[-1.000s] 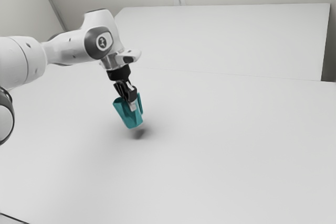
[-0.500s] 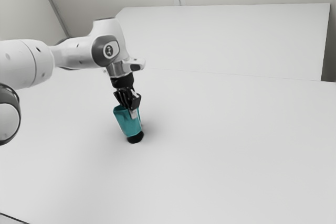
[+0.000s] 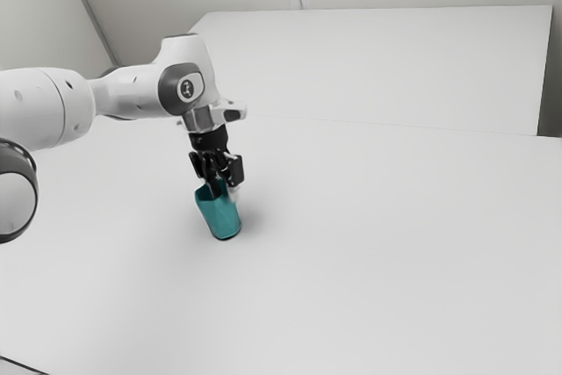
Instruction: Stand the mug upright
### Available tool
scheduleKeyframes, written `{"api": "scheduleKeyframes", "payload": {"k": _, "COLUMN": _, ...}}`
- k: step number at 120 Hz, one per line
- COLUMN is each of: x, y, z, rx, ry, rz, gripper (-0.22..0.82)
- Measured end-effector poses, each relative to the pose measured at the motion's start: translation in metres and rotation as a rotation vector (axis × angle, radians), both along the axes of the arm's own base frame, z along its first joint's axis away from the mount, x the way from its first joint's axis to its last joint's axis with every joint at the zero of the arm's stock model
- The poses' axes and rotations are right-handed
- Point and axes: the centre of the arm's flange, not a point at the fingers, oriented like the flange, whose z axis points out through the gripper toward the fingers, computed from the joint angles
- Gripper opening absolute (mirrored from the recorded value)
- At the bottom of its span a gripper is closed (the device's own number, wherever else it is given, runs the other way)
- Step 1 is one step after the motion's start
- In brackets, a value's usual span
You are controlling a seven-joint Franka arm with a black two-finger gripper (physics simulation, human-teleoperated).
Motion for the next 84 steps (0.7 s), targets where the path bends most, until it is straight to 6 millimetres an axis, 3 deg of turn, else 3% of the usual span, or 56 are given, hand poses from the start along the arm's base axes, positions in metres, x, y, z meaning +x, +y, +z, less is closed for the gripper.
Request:
{"api": "scheduleKeyframes", "payload": {"k": 14, "x": -0.001, "y": -0.006, "z": 0.018, "rx": 0.002, "ry": -0.029, "rz": 0.003, "gripper": 0.42}}
{"api": "scheduleKeyframes", "payload": {"k": 31, "x": -0.006, "y": -0.008, "z": 0.053, "rx": 0.007, "ry": -0.074, "rz": 0.011, "gripper": 0.51}}
{"api": "scheduleKeyframes", "payload": {"k": 68, "x": -0.005, "y": -0.002, "z": 0.147, "rx": 0.06, "ry": -0.152, "rz": 0.016, "gripper": 0.58}}
{"api": "scheduleKeyframes", "payload": {"k": 84, "x": -0.02, "y": -0.001, "z": 0.194, "rx": 0.087, "ry": -0.188, "rz": 0.037, "gripper": 0.59}}
